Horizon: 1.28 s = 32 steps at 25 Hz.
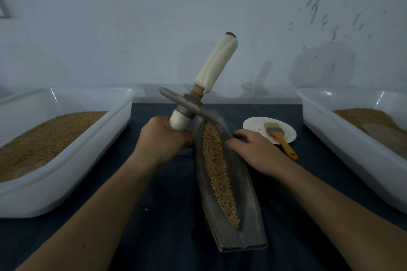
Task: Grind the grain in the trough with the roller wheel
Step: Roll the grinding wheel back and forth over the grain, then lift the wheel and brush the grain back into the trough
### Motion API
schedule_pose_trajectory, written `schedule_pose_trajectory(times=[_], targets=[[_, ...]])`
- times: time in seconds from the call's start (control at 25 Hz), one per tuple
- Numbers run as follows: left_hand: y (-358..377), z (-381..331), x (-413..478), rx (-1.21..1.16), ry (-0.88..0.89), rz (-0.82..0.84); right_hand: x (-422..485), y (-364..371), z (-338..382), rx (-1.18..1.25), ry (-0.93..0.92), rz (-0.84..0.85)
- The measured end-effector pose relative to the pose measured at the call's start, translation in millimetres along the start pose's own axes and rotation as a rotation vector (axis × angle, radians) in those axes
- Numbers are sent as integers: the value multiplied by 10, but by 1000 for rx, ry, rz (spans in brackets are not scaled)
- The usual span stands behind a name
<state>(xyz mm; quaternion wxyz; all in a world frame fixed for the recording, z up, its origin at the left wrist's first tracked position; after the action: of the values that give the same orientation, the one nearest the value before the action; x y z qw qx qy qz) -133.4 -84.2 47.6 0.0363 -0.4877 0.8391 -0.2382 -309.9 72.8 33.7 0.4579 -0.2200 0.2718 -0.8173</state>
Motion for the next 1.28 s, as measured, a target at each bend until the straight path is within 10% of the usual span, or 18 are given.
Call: schedule_pose_trajectory(times=[1.0,1.16,1.28], targets=[[179,38,-17,-340,-133,5,217,10,87,134,60,-48],[175,90,-4,-371,-164,-11,47,-623,91,-401,37,-352],[178,115,6,-368,-172,-48,-149,-1017,-166,-865,223,-150]])
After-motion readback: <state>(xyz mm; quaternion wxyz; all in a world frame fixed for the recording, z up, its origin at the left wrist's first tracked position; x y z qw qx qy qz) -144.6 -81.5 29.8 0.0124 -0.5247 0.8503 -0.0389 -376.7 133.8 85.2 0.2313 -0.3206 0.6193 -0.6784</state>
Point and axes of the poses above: each hand's wrist, its own x-axis towards the middle knuckle, its own y-axis out of the palm, z = x × y, the point moved 4 cm from there along x, towards the middle knuckle, and after that the axes turned 4 degrees about -y, right-handed, at the moved point
